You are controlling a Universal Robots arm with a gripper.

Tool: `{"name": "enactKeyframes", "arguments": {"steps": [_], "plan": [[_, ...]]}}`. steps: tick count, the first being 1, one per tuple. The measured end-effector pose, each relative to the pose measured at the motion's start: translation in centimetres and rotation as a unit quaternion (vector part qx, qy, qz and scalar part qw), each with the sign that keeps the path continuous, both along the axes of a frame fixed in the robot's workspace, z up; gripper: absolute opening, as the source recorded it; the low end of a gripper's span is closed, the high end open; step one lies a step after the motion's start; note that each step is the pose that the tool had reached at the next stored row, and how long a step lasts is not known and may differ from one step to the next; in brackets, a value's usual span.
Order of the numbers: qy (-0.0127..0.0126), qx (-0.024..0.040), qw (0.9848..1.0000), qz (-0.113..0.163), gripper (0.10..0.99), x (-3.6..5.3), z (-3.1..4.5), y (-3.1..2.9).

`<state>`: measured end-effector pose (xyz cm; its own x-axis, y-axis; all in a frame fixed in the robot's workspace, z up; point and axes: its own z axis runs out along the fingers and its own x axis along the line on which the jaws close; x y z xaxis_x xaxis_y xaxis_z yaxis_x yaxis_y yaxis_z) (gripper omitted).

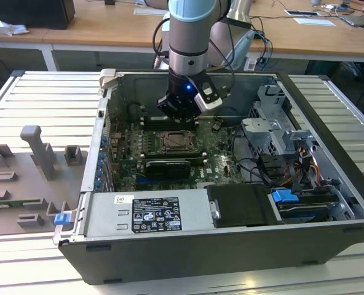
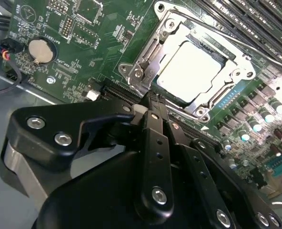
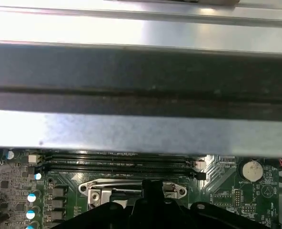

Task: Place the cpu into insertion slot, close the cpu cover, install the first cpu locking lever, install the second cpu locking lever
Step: 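Install the second cpu locking lever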

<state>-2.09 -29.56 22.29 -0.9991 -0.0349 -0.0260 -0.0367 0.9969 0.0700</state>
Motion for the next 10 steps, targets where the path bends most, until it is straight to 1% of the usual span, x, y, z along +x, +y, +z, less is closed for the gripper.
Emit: {"name": "enactKeyframes", "arguments": {"steps": [3, 5, 8, 9, 10], "plan": [[0.0000, -0.0003, 1.0000, 0.000, 0.106, 0.00, 2.65, 0.00], [0.0000, -0.0002, 1.0000, 0.000, 0.106, 0.01, 2.79, -0.08], [0.0001, -0.0002, 1.0000, 0.000, 0.106, -0.01, 2.80, -0.42], [0.0000, -0.0003, 1.0000, 0.000, 0.106, -0.01, 2.79, -0.73], [0.0000, -0.0002, 1.0000, 0.000, 0.106, -0.01, 2.78, -0.90]]}}
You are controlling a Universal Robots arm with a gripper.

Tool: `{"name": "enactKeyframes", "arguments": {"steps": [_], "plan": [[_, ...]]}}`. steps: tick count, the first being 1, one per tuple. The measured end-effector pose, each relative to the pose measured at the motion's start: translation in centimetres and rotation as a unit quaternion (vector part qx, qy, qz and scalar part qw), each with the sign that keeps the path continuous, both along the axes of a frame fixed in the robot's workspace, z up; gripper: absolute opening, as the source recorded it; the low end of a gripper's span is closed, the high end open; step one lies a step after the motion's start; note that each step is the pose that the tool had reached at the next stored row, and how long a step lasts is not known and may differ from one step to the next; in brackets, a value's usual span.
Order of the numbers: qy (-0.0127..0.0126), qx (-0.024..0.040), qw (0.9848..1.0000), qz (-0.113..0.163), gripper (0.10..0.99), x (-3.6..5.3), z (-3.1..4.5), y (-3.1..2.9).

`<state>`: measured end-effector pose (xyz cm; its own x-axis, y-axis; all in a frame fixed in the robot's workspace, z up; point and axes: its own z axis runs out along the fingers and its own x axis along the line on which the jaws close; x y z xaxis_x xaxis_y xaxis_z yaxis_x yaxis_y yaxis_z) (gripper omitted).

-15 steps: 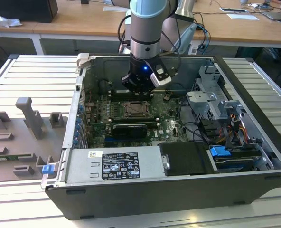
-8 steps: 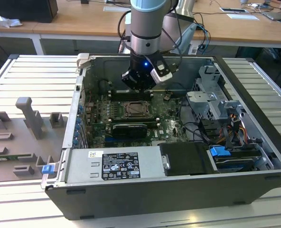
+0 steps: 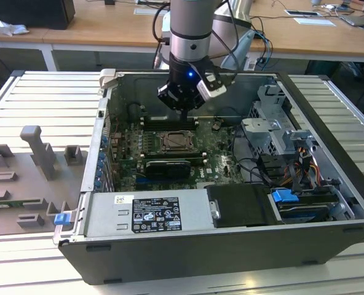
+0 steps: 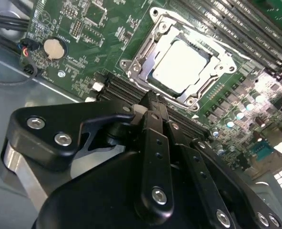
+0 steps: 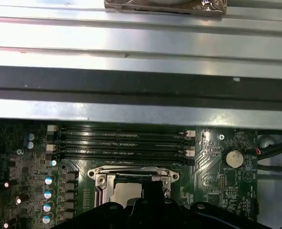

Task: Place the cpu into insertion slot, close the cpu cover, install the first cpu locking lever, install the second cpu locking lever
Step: 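Install the second cpu locking lever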

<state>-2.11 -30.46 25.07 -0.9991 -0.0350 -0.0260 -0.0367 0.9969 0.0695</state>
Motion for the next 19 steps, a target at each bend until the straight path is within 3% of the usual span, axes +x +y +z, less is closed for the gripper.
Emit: {"name": "enactKeyframes", "arguments": {"steps": [4, 8, 11, 19], "plan": [[0.0002, 0.0000, 1.0000, 0.000, 0.106, -0.02, -0.03, -1.08], [0.0055, 0.0001, 1.0000, 0.000, 0.106, -0.02, -0.15, -1.80], [0.0062, 0.0013, 1.0000, 0.000, 0.106, -0.02, -0.39, -3.22], [0.0062, 0.0021, 1.0000, 0.000, 0.106, -0.02, -0.45, -4.11]]}}
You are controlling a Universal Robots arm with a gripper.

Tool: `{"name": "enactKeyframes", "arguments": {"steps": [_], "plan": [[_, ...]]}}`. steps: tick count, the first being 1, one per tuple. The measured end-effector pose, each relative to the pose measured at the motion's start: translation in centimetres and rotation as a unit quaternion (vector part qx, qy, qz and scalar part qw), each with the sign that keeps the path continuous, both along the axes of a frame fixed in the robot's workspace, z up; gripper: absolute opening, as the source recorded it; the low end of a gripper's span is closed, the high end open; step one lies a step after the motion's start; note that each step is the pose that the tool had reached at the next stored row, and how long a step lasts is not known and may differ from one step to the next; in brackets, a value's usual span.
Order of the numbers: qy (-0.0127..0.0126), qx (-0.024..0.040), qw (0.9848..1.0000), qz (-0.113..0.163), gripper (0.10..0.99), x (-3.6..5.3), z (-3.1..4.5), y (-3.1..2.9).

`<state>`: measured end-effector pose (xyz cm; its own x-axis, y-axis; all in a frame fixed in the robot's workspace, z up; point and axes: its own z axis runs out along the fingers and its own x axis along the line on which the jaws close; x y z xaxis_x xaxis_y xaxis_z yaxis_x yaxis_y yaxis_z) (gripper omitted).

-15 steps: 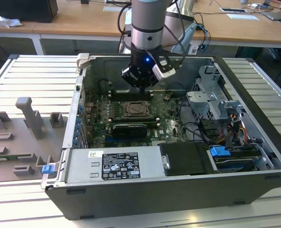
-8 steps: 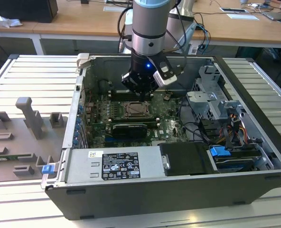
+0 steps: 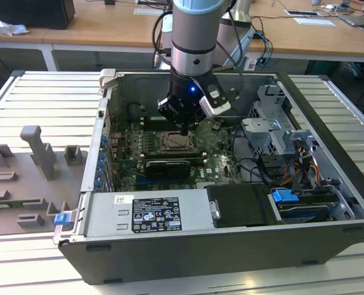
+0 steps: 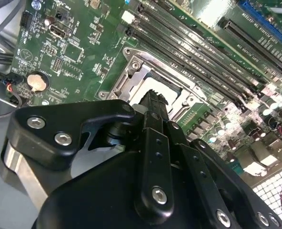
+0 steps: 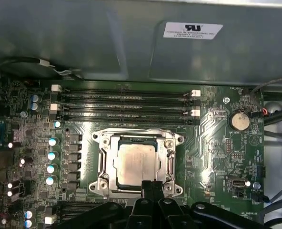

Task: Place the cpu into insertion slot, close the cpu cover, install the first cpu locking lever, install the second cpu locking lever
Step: 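Install the second cpu locking lever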

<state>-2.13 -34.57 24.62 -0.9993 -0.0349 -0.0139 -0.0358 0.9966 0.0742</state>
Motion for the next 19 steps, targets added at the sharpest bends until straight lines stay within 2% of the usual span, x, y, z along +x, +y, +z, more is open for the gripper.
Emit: {"name": "enactKeyframes", "arguments": {"steps": [4, 9, 10, 12, 13, 14, 17, 18, 19], "plan": [[0.0000, 0.0002, 1.0000, 0.000, 0.106, 0.00, -0.01, -0.39], [0.0000, 0.0034, 1.0000, 0.000, 0.106, -0.06, -0.04, -1.30], [0.0000, 0.0044, 1.0000, 0.000, 0.106, -0.08, -0.12, -1.71], [0.0000, 0.0084, 1.0000, 0.000, 0.106, -0.18, -0.38, -2.27], [0.0000, 0.0135, 0.9999, 0.000, 0.106, -0.32, -0.47, -2.59], [0.0000, 0.0160, 0.9999, 0.000, 0.106, -0.40, -0.50, -2.91], [0.0001, 0.0202, 0.9998, 0.000, 0.106, -0.79, -0.52, -3.41], [0.0000, 0.0217, 0.9998, 0.000, 0.106, -1.11, -0.53, -3.46], [0.0000, 0.0239, 0.9997, 0.000, 0.106, -1.93, -0.55, -3.50]]}}
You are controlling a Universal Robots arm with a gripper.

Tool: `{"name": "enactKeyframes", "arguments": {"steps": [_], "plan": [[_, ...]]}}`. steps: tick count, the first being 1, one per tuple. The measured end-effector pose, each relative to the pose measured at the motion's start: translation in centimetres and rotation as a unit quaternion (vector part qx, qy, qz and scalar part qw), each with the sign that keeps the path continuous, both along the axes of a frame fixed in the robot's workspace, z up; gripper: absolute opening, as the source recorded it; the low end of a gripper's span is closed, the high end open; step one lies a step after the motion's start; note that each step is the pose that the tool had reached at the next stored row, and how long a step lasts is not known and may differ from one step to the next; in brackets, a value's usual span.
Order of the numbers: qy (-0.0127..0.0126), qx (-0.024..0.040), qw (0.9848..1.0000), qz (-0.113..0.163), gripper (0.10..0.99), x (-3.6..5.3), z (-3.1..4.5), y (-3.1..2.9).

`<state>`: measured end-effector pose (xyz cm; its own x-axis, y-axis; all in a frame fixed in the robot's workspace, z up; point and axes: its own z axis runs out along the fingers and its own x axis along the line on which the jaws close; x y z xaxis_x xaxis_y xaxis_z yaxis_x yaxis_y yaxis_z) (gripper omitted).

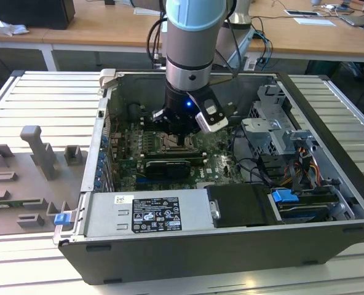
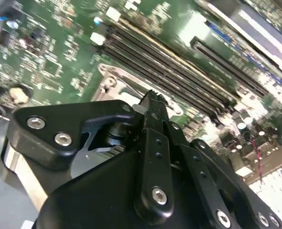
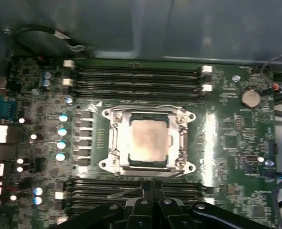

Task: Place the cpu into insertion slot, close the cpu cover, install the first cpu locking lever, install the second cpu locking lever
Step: 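Install the second cpu locking lever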

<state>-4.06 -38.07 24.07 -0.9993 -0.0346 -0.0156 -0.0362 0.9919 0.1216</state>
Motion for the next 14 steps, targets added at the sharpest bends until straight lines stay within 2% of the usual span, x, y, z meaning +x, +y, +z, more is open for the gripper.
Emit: {"name": "enactKeyframes", "arguments": {"steps": [1, 2, 3, 8, 11, 12, 14], "plan": [[0.0000, 0.0010, 1.0000, 0.000, 0.106, -0.53, -0.03, -0.02], [-0.0001, 0.0026, 1.0000, 0.000, 0.106, -1.59, -0.33, -0.03], [-0.0001, 0.0034, 1.0000, 0.002, 0.106, -2.13, -0.79, -0.03], [0.0000, 0.0041, 1.0000, 0.007, 0.106, -2.29, -1.87, -0.04], [0.0000, 0.0093, 0.9998, 0.017, 0.106, -2.44, -2.18, -0.14], [0.0000, 0.0135, 0.9997, 0.021, 0.106, -2.64, -2.29, -0.29], [-0.0001, 0.0178, 0.9996, 0.023, 0.106, -2.88, -2.38, -0.48]]}}
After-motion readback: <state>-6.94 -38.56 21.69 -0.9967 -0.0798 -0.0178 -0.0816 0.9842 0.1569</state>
